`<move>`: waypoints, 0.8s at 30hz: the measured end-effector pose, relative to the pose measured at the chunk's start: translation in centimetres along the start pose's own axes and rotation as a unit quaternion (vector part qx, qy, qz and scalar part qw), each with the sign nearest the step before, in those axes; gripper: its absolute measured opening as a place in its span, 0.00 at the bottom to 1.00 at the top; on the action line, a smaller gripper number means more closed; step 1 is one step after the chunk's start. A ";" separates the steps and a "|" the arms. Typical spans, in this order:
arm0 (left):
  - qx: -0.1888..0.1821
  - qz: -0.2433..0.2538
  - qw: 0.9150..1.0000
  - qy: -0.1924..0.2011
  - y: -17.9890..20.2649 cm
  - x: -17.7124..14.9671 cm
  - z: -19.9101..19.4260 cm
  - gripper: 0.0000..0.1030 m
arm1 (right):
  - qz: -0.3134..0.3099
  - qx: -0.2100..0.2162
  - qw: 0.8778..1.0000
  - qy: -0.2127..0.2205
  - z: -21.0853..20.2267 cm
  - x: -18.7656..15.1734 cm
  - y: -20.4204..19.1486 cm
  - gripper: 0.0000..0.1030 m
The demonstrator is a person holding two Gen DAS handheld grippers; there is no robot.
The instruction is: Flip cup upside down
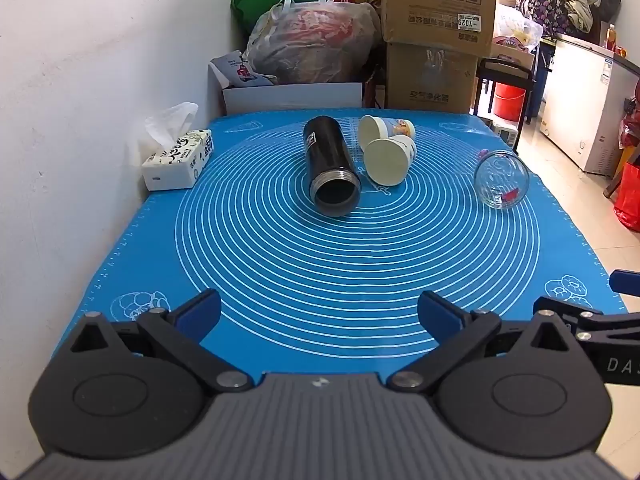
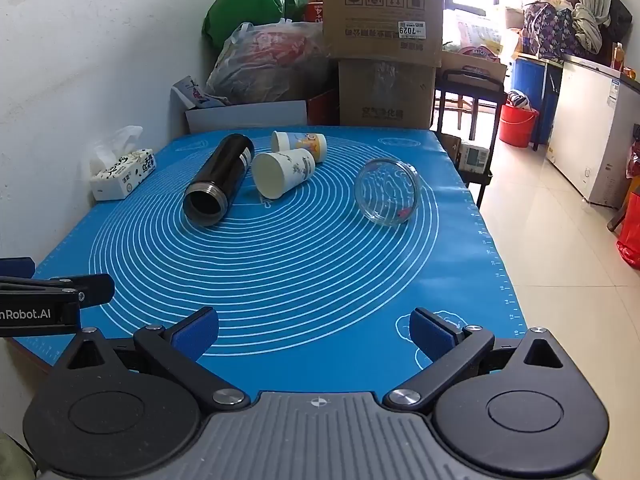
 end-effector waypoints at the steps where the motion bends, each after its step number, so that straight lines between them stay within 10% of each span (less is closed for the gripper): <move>1: 0.000 0.001 1.000 0.001 0.0 0.0 0.0 1.00 | 0.000 -0.001 1.000 -0.002 0.0 0.0 0.0 1.00; 24: -0.002 -0.004 1.000 0.011 0.0 0.0 0.0 1.00 | -0.004 -0.004 1.000 -0.003 0.1 -0.1 -0.1 1.00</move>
Point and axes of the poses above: each gripper's, at about its wrist camera, not at the fingertips, and z roughly the way its jaws point, y to its right, x to its top, the point moved 5 cm from there along z, roughly the way its jaws point, and after that the axes turned 1 degree about x, right-handed, at the moved point
